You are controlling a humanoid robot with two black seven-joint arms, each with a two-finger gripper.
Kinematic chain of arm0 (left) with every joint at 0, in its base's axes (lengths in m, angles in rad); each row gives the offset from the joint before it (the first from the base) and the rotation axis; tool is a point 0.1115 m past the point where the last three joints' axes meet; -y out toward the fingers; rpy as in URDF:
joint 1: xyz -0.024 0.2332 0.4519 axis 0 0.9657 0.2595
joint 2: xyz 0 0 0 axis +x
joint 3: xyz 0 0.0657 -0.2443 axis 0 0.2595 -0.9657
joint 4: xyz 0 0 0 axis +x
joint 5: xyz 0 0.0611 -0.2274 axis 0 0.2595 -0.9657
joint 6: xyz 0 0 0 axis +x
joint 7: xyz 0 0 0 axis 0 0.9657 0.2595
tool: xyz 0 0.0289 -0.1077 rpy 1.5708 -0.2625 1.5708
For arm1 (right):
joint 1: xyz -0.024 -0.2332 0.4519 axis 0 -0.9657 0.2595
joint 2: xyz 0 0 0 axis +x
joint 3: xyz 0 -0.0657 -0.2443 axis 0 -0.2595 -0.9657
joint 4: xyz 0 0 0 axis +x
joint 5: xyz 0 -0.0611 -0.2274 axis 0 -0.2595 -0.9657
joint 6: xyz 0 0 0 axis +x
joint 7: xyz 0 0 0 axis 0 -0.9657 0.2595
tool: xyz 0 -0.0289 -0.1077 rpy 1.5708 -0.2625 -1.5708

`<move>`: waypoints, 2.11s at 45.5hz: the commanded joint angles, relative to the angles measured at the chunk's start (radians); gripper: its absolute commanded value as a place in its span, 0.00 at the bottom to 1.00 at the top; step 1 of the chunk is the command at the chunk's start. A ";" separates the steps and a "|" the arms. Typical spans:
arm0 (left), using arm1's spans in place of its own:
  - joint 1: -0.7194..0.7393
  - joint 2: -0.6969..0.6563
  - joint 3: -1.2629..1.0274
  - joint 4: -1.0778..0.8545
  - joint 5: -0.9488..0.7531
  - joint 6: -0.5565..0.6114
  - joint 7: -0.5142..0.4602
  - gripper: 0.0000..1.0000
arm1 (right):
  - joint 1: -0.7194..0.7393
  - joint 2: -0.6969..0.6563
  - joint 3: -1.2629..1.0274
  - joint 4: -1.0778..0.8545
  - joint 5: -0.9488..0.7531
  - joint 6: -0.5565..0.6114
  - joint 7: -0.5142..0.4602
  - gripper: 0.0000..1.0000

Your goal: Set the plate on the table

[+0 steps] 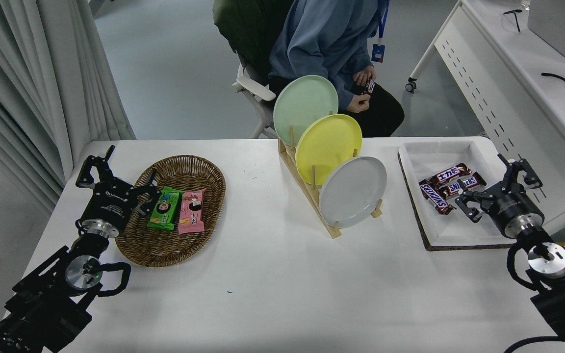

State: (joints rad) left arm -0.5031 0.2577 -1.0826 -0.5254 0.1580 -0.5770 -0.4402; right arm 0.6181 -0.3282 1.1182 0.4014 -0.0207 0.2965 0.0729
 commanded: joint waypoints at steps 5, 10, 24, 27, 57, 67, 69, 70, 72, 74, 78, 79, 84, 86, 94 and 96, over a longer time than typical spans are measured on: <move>0.000 0.000 0.000 0.001 0.000 0.000 0.000 1.00 | 0.057 -0.080 -0.261 0.007 0.248 -0.034 -0.002 1.00; 0.000 0.000 0.000 0.001 0.000 0.000 0.000 1.00 | 0.075 -0.095 -0.310 0.007 0.246 -0.023 -0.004 1.00; 0.000 0.000 0.000 -0.001 0.000 0.000 0.000 1.00 | 0.236 -0.222 -0.700 0.008 0.243 -0.025 -0.009 1.00; 0.000 0.000 0.000 0.001 0.000 0.000 0.000 1.00 | 0.288 -0.256 -0.857 0.013 0.251 -0.022 -0.007 1.00; 0.000 0.000 0.000 0.001 0.000 0.000 0.000 1.00 | 0.534 -0.365 -1.319 0.453 0.352 0.032 -0.039 1.00; 0.000 0.000 0.000 -0.001 0.000 0.000 0.000 1.00 | 0.583 -0.356 -1.324 0.594 0.363 0.015 -0.047 1.00; 0.000 0.000 0.000 0.001 0.000 0.000 0.000 1.00 | 0.598 -0.347 -1.322 0.608 0.363 0.007 -0.047 1.00; 0.000 0.000 0.001 0.001 0.000 0.000 0.000 1.00 | 0.606 -0.342 -1.324 0.614 0.363 0.001 -0.047 1.00; 0.000 0.000 0.000 -0.001 0.000 0.000 0.000 1.00 | 0.621 -0.341 -1.331 0.623 0.363 -0.010 -0.047 1.00; 0.000 0.000 0.001 -0.001 0.000 0.000 0.000 1.00 | 0.641 -0.339 -1.341 0.631 0.360 -0.016 -0.047 1.00; 0.000 0.000 0.001 0.001 0.000 0.000 0.000 1.00 | 0.693 -0.336 -1.385 0.652 0.361 -0.013 -0.051 1.00; 0.000 0.000 0.000 0.001 0.000 0.000 0.000 1.00 | 0.704 -0.336 -1.394 0.657 0.363 -0.013 -0.053 1.00; 0.000 0.000 0.001 0.001 0.000 0.000 0.000 1.00 | 0.726 -0.325 -1.413 0.663 0.407 -0.039 -0.070 1.00; 0.000 0.000 0.001 0.001 0.000 0.000 0.000 1.00 | 0.730 -0.309 -1.416 0.660 0.427 -0.074 -0.079 1.00; 0.000 0.000 0.000 0.001 0.000 0.000 0.000 1.00 | 0.743 -0.250 -1.417 0.657 0.442 -0.235 -0.168 1.00; 0.000 0.000 0.000 -0.001 0.000 0.000 0.000 1.00 | 0.739 -0.233 -1.414 0.654 0.452 -0.243 -0.189 1.00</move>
State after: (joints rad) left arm -0.5032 0.2577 -1.0826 -0.5251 0.1579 -0.5769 -0.4403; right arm 1.3325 -0.6270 -0.2821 1.0464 0.3931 0.1753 -0.0263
